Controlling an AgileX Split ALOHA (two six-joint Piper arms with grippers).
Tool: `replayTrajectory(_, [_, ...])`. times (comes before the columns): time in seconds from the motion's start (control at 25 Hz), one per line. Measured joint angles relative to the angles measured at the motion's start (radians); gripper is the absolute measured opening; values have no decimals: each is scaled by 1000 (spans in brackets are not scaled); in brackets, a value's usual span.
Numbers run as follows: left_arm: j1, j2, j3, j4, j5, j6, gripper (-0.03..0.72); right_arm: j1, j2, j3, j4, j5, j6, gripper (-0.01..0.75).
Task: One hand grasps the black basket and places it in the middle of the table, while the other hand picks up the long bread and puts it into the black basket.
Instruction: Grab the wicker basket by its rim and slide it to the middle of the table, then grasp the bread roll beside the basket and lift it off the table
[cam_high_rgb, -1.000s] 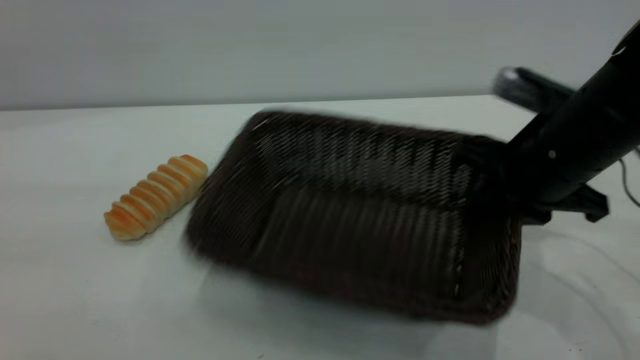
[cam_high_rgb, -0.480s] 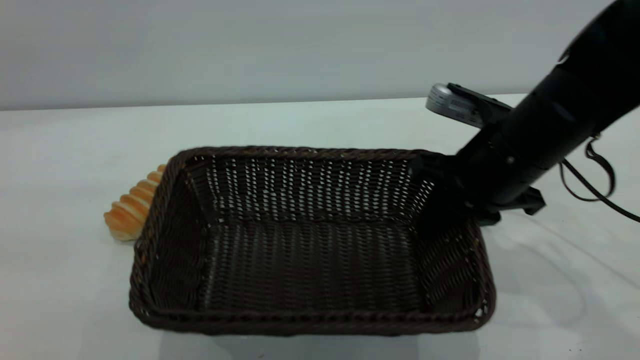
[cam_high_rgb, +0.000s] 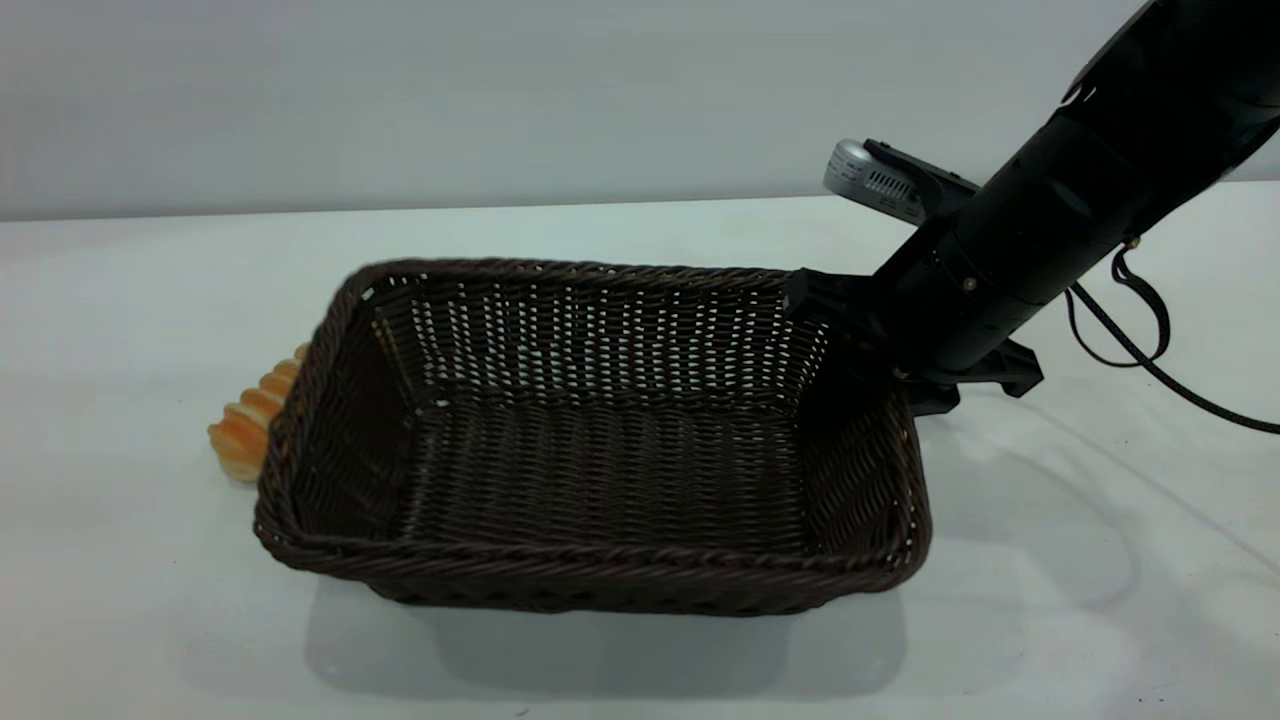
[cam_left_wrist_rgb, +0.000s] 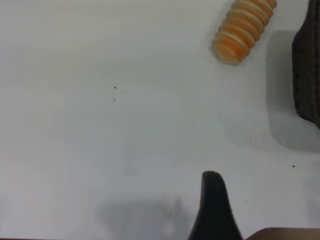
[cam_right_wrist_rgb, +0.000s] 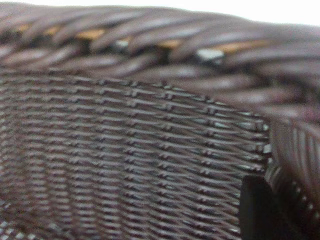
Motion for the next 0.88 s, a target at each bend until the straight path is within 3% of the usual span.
replayTrajectory(0.28, [0, 0, 0, 0, 0, 0, 563, -17, -6, -5, -28, 40, 19, 434])
replayTrajectory(0.44, [0, 0, 0, 0, 0, 0, 563, -73, -33, -8, -30, 109, 34, 521])
replayTrajectory(0.88, [0, 5, 0, 0, 1, 0, 563, -265, -202, -9, -76, 439, -11, 539])
